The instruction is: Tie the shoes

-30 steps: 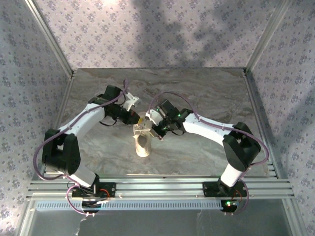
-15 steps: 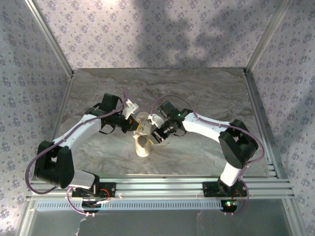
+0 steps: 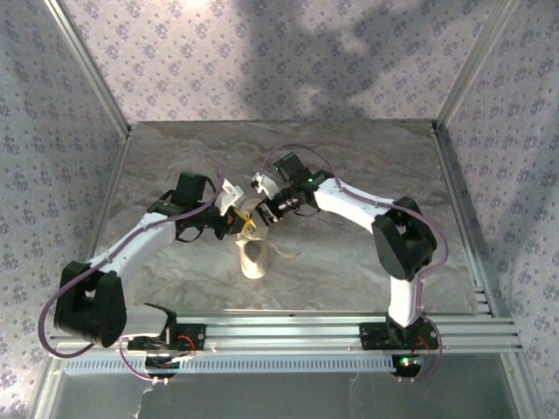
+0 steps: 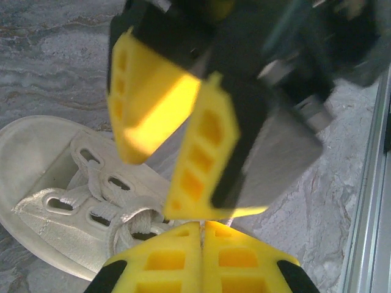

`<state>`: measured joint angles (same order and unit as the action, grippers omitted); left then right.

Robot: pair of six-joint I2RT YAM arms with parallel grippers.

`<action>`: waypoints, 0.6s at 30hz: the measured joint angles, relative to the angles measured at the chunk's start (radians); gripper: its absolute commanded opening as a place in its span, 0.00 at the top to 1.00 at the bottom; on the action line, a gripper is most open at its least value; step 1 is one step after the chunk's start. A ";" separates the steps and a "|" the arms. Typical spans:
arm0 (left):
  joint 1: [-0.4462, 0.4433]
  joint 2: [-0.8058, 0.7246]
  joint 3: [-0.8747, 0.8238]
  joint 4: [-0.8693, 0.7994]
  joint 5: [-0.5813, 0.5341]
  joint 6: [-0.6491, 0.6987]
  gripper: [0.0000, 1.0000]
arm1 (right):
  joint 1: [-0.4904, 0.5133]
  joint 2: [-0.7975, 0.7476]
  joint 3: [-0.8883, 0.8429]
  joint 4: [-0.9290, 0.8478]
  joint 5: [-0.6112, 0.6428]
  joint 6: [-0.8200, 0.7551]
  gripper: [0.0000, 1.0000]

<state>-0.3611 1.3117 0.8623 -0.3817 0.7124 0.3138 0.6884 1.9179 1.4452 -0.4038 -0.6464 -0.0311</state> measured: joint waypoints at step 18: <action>0.000 -0.050 -0.030 0.021 -0.027 -0.002 1.00 | 0.025 0.111 0.097 -0.090 0.009 -0.067 0.89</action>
<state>-0.3611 1.2621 0.8322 -0.3603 0.6857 0.3122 0.7136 2.0293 1.5417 -0.4934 -0.6376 -0.0978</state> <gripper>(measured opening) 0.057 0.147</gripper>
